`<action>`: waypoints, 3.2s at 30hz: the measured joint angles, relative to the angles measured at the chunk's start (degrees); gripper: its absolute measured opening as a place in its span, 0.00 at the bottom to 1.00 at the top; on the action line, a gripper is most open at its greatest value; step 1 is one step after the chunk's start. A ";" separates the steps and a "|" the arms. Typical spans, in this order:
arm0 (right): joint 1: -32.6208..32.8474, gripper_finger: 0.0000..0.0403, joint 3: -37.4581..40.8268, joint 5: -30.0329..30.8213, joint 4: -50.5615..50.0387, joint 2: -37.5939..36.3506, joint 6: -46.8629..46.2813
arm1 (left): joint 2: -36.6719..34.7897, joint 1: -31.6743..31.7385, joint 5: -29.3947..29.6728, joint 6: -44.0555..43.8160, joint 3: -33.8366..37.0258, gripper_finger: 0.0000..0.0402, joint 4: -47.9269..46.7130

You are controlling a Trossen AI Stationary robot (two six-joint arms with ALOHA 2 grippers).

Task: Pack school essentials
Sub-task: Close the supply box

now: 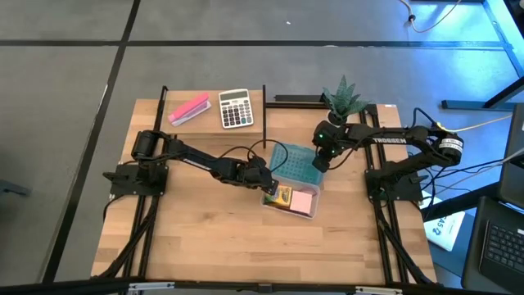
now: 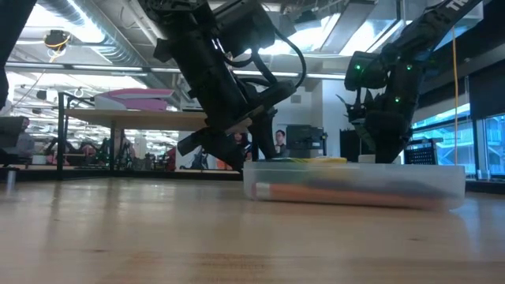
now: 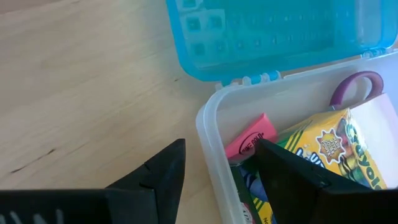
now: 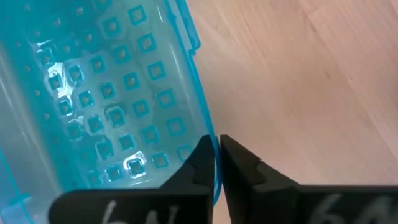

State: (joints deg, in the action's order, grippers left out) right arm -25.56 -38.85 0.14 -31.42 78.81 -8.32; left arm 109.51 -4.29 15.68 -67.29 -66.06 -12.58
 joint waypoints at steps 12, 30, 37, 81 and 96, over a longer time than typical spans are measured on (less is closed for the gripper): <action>0.00 0.04 0.00 0.13 0.18 -0.64 -0.04 | 0.00 0.00 -0.07 -0.02 0.00 0.47 0.21; 4.47 0.04 0.00 1.44 -0.72 -10.83 0.88 | 0.04 0.00 -0.21 1.84 0.02 0.47 0.28; 5.16 0.05 0.00 3.06 -1.40 -11.08 -0.39 | 0.04 0.02 -1.64 1.42 0.02 0.47 0.30; 5.11 0.10 -0.04 3.22 0.54 -5.99 -0.39 | 0.04 0.04 -1.16 -0.17 0.02 0.28 -2.01; 5.11 0.28 -2.30 2.64 -4.25 -8.46 -0.42 | 0.04 0.07 -1.05 -0.33 0.00 0.09 -1.95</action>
State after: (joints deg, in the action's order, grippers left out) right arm -20.45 -41.15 2.79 -35.67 70.34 -8.74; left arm 109.56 -4.23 14.63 -67.61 -66.06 -14.52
